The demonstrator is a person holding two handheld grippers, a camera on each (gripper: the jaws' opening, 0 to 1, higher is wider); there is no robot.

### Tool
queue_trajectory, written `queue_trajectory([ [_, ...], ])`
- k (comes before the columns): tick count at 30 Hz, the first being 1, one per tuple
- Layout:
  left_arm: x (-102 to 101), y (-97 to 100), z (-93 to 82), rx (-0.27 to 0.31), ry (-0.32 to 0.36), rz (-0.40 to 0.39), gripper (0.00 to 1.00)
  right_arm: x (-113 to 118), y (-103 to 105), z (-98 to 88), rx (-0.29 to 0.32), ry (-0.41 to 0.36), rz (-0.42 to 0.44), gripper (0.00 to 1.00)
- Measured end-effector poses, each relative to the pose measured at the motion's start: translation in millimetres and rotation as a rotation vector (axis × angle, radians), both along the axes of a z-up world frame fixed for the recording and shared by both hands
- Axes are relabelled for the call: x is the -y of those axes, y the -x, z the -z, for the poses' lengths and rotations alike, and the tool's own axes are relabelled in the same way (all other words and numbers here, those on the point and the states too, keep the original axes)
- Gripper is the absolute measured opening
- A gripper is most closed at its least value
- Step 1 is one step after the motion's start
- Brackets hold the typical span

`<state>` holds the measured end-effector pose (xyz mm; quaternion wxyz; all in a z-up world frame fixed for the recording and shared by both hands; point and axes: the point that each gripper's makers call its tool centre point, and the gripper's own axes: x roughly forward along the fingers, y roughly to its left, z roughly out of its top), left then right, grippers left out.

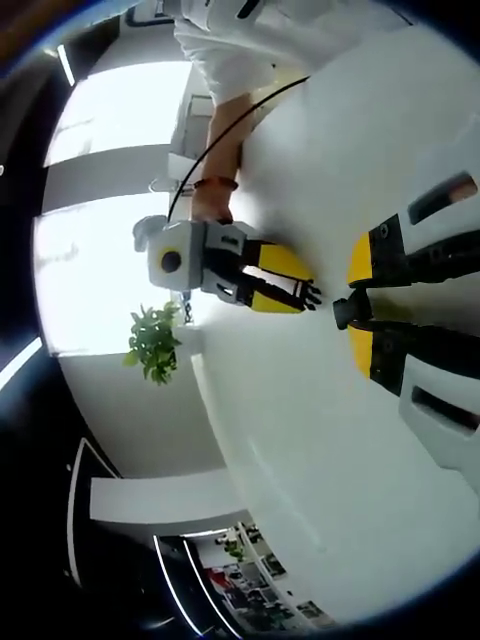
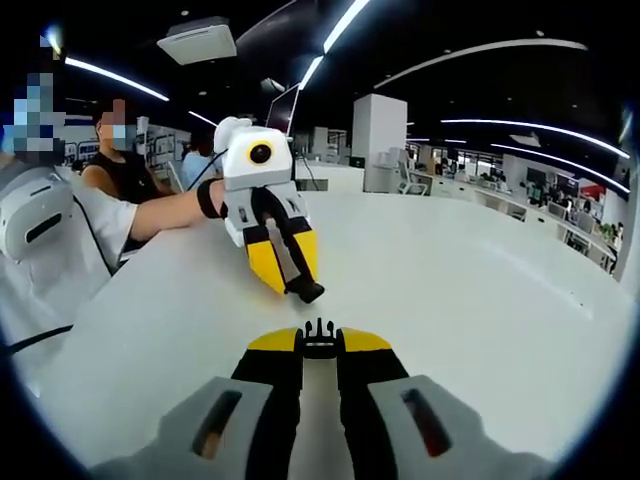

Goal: Snap the two parts of the plastic buckle together until the buckle closes and remains connected.

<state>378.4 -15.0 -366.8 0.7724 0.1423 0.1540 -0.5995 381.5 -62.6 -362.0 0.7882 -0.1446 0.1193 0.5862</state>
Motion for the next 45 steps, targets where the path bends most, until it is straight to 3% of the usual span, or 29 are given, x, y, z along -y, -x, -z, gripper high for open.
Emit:
queue_trajectory([
  [28,11,10.1,6.6,-0.011,-0.019,0.053,0.12,-8,4,3.7,0.000,0.015,-0.016,0.12],
  [45,12,11.2,5.8,-0.007,-0.011,0.072,0.12,-14,14,2.5,-0.008,0.001,-0.070,0.12],
])
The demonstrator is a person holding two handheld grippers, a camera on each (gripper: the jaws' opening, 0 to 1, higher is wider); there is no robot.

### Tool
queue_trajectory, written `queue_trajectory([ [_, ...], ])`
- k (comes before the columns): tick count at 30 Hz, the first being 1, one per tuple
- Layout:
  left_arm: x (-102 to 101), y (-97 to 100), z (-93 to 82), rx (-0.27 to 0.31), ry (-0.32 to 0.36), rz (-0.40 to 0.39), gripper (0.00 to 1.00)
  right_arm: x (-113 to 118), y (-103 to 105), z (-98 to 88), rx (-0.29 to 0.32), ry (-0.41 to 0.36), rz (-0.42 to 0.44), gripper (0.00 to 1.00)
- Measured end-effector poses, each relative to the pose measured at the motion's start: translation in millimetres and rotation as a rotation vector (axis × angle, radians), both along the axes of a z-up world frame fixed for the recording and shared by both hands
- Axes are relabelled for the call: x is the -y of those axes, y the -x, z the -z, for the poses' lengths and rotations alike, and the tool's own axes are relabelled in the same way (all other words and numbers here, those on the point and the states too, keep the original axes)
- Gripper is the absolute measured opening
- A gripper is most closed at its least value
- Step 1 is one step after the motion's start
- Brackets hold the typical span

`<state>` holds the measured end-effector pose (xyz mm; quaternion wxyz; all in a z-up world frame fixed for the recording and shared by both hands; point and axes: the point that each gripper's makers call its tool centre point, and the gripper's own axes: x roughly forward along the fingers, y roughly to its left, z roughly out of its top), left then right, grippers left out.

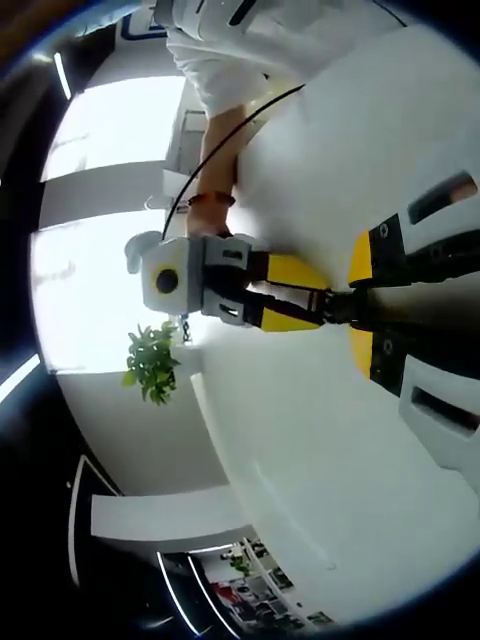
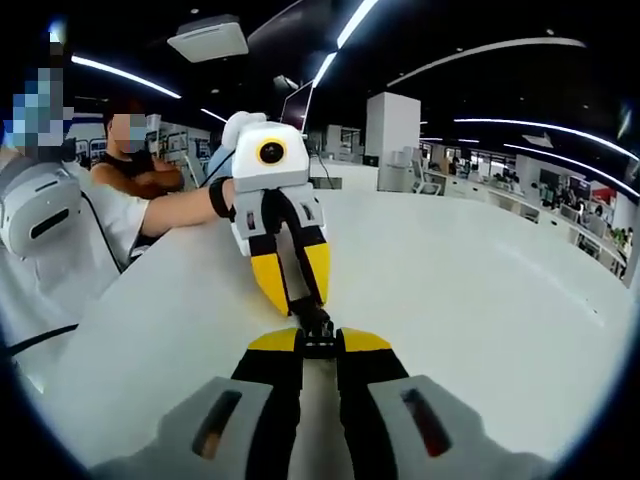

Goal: Snap the two parts of the plastic buckle together until the buckle closes and remains connected.

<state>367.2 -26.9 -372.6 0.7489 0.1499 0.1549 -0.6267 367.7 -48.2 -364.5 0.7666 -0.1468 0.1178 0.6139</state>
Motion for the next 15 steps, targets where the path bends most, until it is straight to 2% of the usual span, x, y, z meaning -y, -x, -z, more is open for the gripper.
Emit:
queue_trajectory([
  [15,-1.3,-1.0,1.4,0.004,-0.007,-0.002,0.12,-2.3,3.8,0.4,0.003,0.003,-0.024,0.12],
])
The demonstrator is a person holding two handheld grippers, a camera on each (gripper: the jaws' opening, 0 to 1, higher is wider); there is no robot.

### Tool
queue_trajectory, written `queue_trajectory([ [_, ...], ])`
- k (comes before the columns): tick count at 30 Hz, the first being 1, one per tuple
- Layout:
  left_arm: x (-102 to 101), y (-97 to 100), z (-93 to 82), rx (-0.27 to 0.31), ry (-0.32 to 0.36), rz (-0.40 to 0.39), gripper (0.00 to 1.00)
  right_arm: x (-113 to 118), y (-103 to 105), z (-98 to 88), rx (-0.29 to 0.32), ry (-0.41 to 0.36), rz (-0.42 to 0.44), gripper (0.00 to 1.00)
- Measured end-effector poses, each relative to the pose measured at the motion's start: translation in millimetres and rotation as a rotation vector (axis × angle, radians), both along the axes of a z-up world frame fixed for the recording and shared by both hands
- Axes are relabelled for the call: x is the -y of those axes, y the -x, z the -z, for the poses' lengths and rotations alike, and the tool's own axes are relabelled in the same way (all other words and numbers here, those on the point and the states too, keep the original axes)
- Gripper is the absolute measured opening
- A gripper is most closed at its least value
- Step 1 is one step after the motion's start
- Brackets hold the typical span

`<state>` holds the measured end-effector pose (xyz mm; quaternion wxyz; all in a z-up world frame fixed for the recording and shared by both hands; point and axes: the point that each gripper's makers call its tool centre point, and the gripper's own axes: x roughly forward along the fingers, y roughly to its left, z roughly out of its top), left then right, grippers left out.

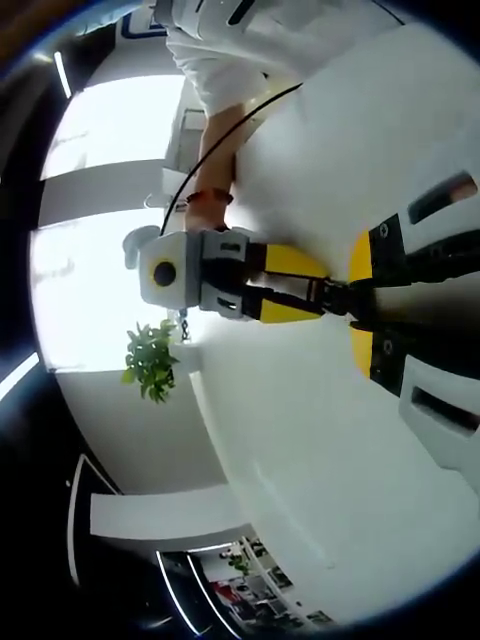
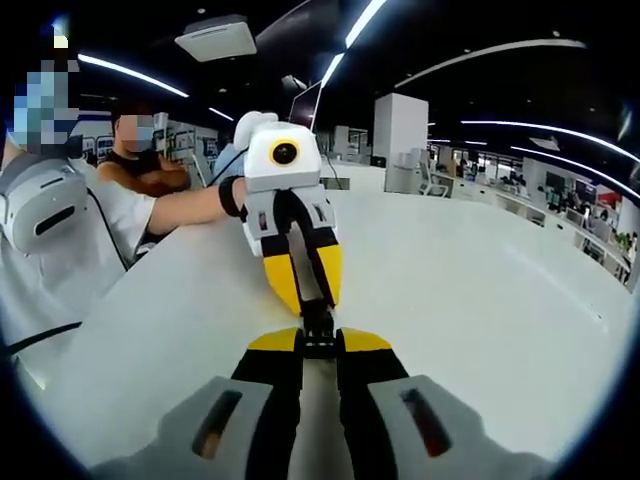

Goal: Snap the two parts of the plastic buckle together until the buckle closes and remains connected.

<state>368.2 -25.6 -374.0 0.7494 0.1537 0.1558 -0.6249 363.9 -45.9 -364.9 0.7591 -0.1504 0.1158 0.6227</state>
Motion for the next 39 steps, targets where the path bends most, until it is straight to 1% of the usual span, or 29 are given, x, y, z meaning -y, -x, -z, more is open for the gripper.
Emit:
queue_trajectory([
  [7,0.1,-0.5,-0.7,-0.002,0.005,0.000,0.12,-0.6,1.4,2.1,-0.002,0.009,-0.010,0.12],
  [9,0.2,-0.2,-0.8,0.009,0.004,0.008,0.12,-0.4,1.5,2.2,0.000,0.011,-0.012,0.12],
  [18,1.1,0.4,-0.4,-0.004,0.005,0.011,0.11,0.0,1.7,2.3,0.002,0.014,-0.019,0.12],
  [21,1.5,2.1,-0.2,-0.008,0.009,0.030,0.11,-0.5,4.8,2.4,0.010,0.016,-0.038,0.12],
  [23,1.3,4.3,-0.2,-0.013,0.011,0.042,0.11,-0.8,7.2,2.9,0.012,0.018,-0.050,0.12],
  [27,0.9,5.2,0.0,-0.030,0.014,0.039,0.11,-1.2,7.7,3.1,0.004,0.017,-0.050,0.12],
  [29,0.7,5.6,-0.2,-0.047,0.019,0.033,0.11,-1.4,7.9,3.3,-0.002,0.014,-0.048,0.12],
  [32,-0.1,5.5,-0.1,-0.062,0.025,0.030,0.11,-1.2,7.2,3.8,-0.024,0.003,-0.044,0.12],
  [33,0.1,5.4,0.0,-0.076,0.032,0.025,0.11,-0.8,6.9,4.4,-0.056,-0.003,-0.031,0.12],
  [34,-0.2,5.2,0.2,-0.080,0.038,0.025,0.11,-0.2,6.0,5.2,-0.074,-0.006,-0.019,0.12],
  [36,0.2,5.6,0.4,-0.099,0.055,0.028,0.11,-1.0,6.9,4.8,-0.055,-0.004,-0.033,0.11],
  [39,0.9,6.6,0.2,-0.106,0.057,0.033,0.11,-1.1,7.7,5.2,-0.061,-0.007,-0.036,0.11],
])
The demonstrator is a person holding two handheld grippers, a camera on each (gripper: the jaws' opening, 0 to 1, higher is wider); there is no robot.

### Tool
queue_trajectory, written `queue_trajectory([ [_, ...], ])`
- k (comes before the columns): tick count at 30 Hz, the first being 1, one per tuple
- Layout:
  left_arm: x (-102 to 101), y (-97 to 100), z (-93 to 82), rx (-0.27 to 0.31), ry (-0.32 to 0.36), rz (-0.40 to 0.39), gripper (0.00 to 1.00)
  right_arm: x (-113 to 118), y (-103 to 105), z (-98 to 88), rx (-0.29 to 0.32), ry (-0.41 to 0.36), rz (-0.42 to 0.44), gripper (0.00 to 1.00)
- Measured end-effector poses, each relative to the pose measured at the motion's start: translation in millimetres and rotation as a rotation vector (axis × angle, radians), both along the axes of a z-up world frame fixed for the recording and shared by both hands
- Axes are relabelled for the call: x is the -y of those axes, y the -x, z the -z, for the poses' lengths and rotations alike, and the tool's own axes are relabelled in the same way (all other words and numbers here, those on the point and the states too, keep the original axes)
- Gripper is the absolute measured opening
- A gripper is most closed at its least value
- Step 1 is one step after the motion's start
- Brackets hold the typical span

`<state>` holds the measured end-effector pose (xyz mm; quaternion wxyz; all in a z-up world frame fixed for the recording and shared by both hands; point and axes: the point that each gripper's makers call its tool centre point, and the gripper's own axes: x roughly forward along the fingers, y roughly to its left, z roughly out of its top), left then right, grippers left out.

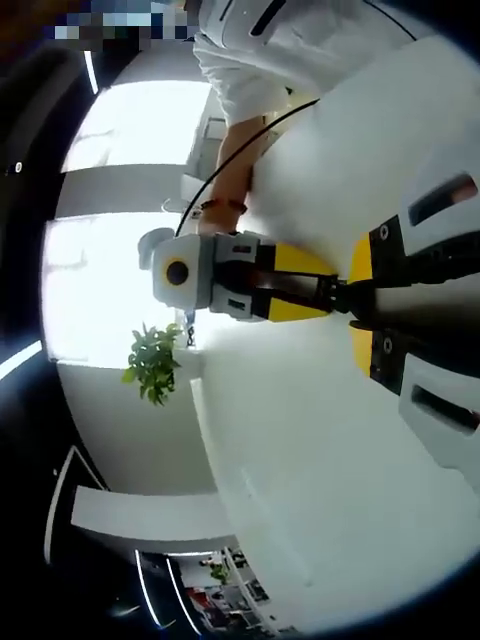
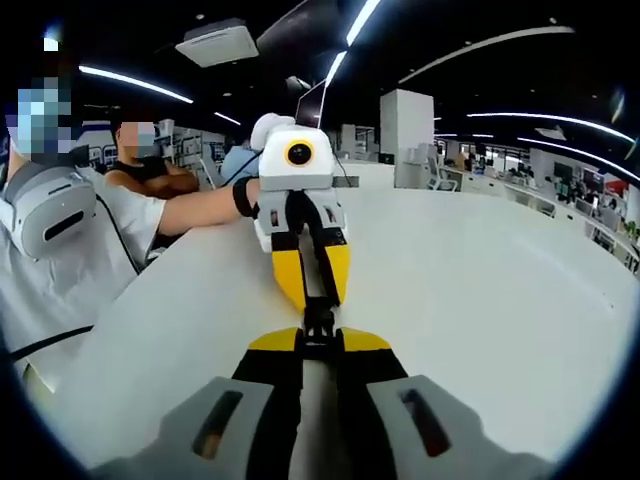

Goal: Snap the two parts of the plastic buckle together until the buckle closes and remains connected.

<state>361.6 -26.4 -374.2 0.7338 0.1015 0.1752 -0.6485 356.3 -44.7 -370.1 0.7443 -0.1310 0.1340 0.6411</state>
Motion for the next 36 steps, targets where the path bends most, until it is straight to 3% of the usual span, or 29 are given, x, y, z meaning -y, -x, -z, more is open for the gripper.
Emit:
queue_trajectory([
  [36,6.7,4.8,1.9,0.006,0.031,0.015,0.11,-1.6,3.6,0.3,0.011,-0.001,-0.019,0.11],
])
